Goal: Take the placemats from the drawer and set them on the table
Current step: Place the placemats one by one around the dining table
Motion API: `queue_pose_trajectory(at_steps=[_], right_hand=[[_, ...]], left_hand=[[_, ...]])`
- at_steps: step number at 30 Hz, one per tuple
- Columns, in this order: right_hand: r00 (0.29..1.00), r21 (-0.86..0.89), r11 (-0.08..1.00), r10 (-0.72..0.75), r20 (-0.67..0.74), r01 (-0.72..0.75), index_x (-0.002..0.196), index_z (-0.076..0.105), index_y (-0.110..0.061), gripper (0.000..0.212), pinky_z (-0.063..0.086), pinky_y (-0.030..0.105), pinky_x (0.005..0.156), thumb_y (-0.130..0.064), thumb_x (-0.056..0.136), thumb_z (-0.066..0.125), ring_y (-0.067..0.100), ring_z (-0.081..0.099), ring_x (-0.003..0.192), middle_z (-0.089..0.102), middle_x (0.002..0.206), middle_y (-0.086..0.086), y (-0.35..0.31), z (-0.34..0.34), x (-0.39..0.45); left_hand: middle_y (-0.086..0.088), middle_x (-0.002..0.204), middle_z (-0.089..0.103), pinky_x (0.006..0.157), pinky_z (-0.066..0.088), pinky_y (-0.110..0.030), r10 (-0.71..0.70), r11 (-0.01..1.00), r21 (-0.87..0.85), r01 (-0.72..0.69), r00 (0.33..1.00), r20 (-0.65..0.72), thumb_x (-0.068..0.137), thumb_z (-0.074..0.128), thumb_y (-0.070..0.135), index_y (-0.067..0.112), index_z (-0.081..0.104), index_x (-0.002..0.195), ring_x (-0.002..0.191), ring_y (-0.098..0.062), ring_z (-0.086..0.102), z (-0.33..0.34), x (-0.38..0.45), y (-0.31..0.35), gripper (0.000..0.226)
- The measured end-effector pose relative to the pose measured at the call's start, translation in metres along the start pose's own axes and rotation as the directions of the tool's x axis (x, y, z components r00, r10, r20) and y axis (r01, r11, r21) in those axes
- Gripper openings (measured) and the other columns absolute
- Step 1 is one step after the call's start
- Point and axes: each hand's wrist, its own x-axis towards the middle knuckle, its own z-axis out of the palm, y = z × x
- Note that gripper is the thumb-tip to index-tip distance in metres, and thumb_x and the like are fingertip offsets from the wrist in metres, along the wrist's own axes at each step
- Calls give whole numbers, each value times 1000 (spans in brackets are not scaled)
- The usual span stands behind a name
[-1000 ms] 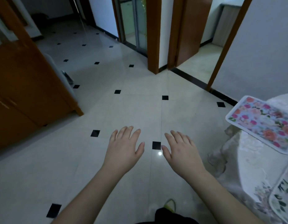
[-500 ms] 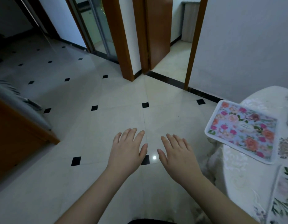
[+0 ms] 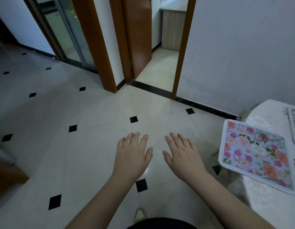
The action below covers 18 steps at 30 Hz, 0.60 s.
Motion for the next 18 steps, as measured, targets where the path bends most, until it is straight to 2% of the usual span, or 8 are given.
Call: queue_pose_trajectory(at_steps=[6,12,18], right_hand=[[992,-10,992,125,-30,-125,136,55,-17,60,40,45,106,-48,92,28,28,51,130,54,141,6,-5,-15,64],[975,-30,975,220,-7,-220,145,42,-20,56,26,43,115,-47,98,32,26,36,141,40,153,5,27,-18,98],[921,-32,921,387,-47,-388,130,60,-16,60,46,46,100,-47,91,28,29,58,123,60,135,9,83,-19,135]], left_hand=[[-8,122,68,96,49,-50,77,997,-33,-76,996,40,93,32,50,18,67,124,114,-30,63,1,77,-40,57],[-9,122,68,94,51,-49,208,977,-67,-204,976,59,92,32,49,17,67,124,114,-28,64,9,148,-24,57],[-8,126,67,98,48,-48,359,932,-80,-352,929,91,92,32,51,19,65,127,118,-26,62,22,227,28,58]])
